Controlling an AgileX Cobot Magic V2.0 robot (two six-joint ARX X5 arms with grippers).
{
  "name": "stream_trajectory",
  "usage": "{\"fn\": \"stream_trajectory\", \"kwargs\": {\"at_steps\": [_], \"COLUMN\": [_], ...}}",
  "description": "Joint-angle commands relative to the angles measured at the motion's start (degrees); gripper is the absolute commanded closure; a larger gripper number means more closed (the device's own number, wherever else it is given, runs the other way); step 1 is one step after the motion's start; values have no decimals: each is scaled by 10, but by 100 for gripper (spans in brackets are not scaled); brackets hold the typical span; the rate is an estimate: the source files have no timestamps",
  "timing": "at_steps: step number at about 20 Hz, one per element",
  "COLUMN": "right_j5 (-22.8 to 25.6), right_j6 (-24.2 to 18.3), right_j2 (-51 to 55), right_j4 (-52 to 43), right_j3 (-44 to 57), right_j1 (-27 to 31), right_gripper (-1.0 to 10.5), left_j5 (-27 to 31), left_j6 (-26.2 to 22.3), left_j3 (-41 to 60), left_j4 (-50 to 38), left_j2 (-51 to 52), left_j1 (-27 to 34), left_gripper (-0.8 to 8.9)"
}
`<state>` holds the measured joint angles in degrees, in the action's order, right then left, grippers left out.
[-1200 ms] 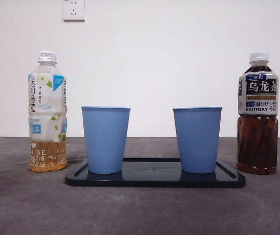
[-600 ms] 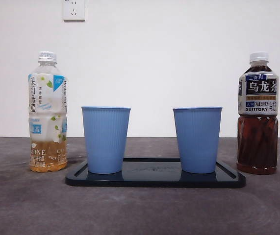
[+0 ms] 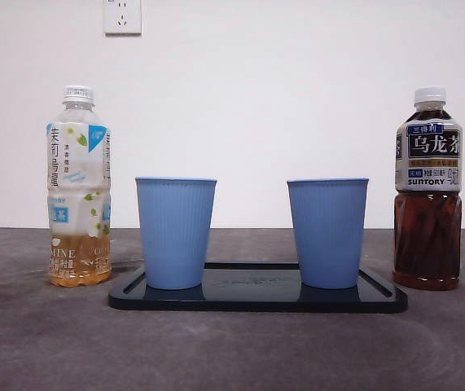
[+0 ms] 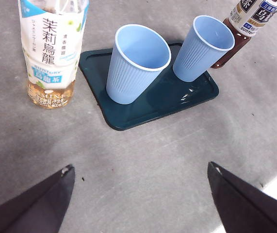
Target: Pour the drink into the cup
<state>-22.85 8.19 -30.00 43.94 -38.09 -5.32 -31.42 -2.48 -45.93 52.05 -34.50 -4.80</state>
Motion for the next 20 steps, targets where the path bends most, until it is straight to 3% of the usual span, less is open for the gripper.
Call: {"fn": "stream_trajectory", "kwargs": {"at_steps": [1, 4, 7, 13, 20], "right_j5": [2, 59, 122, 231, 275], "right_j6": [83, 143, 163, 147, 114], "right_j2": [-2, -6, -27, -115, -250], "right_j4": [-84, -204, -309, -519, -723], "right_j3": [33, 98, 156, 246, 280], "right_j1": [-15, -49, -87, -137, -137], "right_gripper": [464, 464, 464, 465, 465], "left_j5": [-1, -1, -1, -1, -1], "left_j6": [-9, -9, -9, -9, -10], "left_j3": [-13, -13, -13, -13, -13], "left_j4": [-7, -8, -11, -10, -11], "left_j2": [-3, -3, -3, -3, -3], "left_j1": [-2, -2, -2, -2, -8], "left_gripper": [371, 371, 371, 371, 371]}}
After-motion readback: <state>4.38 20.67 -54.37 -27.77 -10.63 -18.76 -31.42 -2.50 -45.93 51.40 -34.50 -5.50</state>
